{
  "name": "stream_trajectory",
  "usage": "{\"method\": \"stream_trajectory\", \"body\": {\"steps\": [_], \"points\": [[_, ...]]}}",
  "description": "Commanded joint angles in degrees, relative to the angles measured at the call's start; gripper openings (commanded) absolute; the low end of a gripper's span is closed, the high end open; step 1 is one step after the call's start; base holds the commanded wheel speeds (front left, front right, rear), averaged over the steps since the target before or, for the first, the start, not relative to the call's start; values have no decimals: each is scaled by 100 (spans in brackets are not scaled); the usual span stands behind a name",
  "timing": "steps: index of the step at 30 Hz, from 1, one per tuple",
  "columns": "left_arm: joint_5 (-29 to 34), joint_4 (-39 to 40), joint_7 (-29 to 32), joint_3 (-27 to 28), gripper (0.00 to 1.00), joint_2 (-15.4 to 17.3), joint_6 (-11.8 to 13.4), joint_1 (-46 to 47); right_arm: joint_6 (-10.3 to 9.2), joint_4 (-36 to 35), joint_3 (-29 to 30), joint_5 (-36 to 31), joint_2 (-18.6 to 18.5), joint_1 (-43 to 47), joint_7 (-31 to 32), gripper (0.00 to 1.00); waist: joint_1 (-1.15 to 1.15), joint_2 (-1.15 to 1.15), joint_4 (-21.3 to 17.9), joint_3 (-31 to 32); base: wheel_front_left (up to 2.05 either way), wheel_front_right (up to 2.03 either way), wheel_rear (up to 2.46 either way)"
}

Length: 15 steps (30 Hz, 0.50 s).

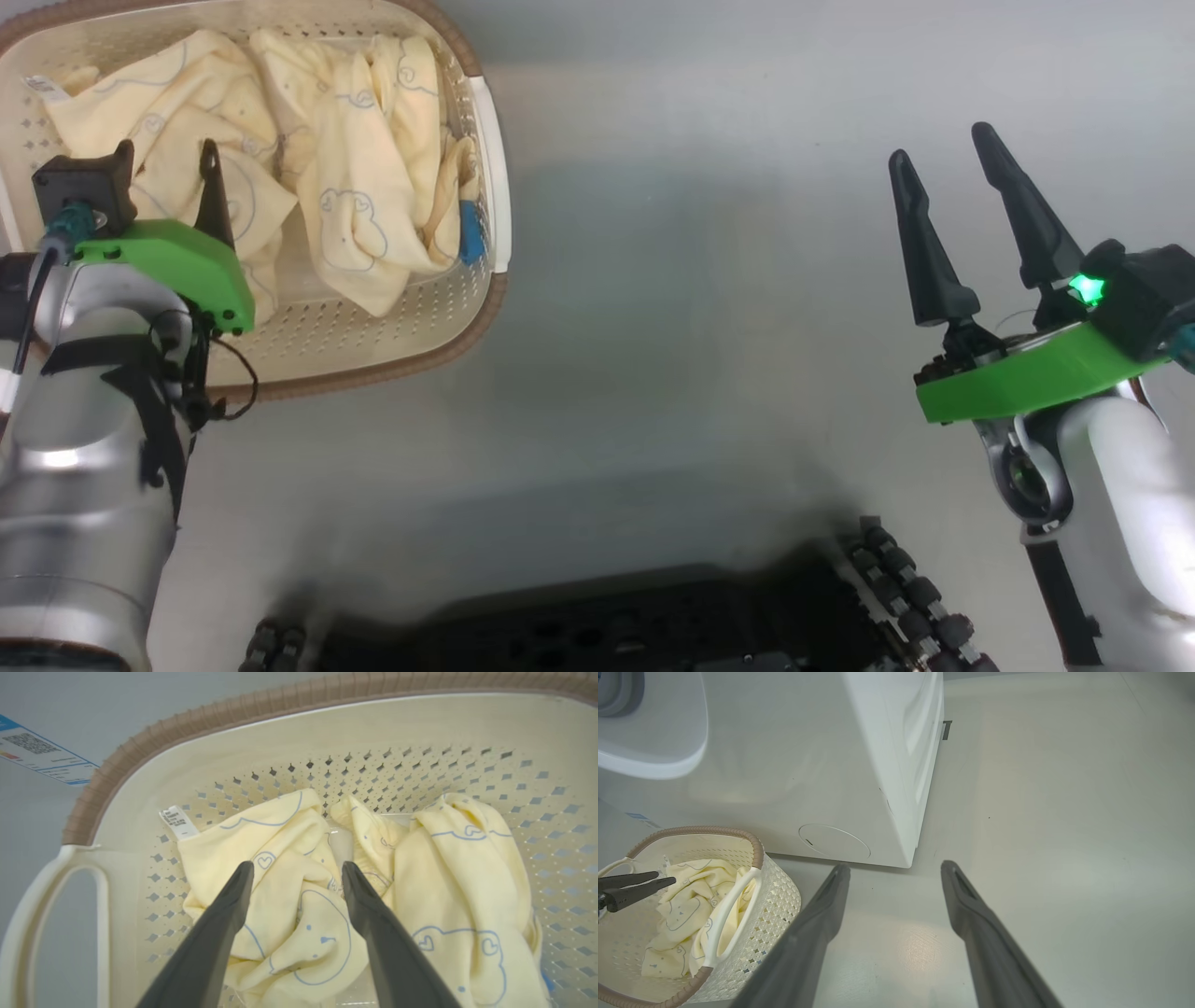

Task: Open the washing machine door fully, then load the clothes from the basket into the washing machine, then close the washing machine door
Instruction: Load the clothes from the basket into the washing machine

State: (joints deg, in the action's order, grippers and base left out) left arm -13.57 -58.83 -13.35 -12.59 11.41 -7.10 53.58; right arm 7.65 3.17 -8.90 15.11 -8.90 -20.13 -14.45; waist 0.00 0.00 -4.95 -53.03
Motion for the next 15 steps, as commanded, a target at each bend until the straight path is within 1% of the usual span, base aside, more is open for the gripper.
{"method": "stream_trajectory", "body": {"steps": [1, 7, 12, 15], "points": [[52, -109, 44, 54, 100, 281, -19, 7, -16, -153, -112, -38, 10, 130, -55, 100, 0, 0, -21, -69, 0, 0, 0], [188, -771, 293, -241, 100, 323, -28, 390, -16, -148, -161, -37, 55, 63, -55, 100, 0, 0, -73, -239, 0, 0, 0], [224, -1088, 455, -368, 100, 327, -29, 598, -16, -131, -201, -28, 90, 31, -55, 100, 0, 0, -105, -316, 0, 0, 0], [340, -1200, 550, -506, 100, 364, 33, 702, -16, -131, -221, -25, 101, 10, -55, 100, 0, 0, -131, -370, 0, 0, 0]]}}
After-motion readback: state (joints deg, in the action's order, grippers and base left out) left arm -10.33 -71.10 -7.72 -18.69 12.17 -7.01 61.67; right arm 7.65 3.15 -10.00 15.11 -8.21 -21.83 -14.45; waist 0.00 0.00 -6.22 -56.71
